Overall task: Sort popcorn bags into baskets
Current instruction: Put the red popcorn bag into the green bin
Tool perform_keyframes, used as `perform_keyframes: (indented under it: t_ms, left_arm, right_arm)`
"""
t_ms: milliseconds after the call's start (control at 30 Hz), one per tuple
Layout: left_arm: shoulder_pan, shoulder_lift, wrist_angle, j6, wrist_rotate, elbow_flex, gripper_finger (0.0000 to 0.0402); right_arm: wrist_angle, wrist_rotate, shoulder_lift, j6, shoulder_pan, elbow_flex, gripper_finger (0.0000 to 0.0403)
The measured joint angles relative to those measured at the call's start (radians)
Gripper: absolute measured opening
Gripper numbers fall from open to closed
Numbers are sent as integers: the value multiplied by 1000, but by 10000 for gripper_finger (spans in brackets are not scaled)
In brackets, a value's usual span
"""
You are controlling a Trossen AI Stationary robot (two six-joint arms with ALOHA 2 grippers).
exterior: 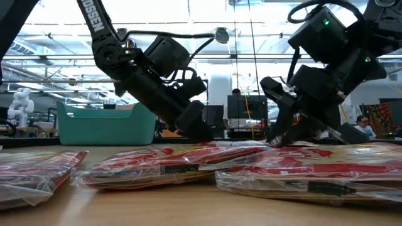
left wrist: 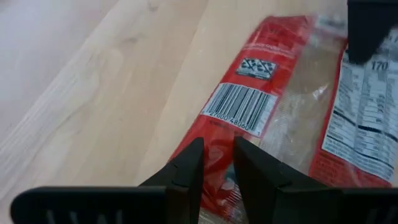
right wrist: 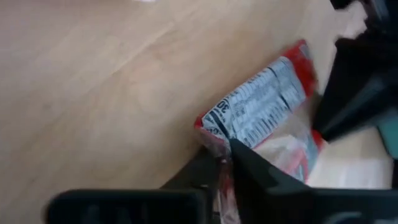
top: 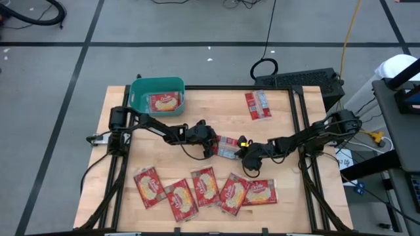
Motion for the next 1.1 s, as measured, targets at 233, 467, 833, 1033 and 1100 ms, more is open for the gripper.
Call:
perform_keyframes:
  t_ms: [233,467,833,1033,1100]
  left_arm:
    - [-11,-278,-225,74,-59,1,90]
    - [-86,-465,-308,161,-72,0,121]
    - [-183,-345,-125,173,-190,0,262]
    - [-163,-240,-14,177,-92,-1,277]
    - [-150,-213,8,176,-92,1,266]
  right_arm:
    - [-13,8,-120,145,-3,0,13]
    - [-20,-5,-260,389,-73,0,3]
    - [-17,-386,-336,610,-220,0,1]
    - [1,-391,-334,647,-232,0,0]
    - [13,-391,-334,646,-232,0,0]
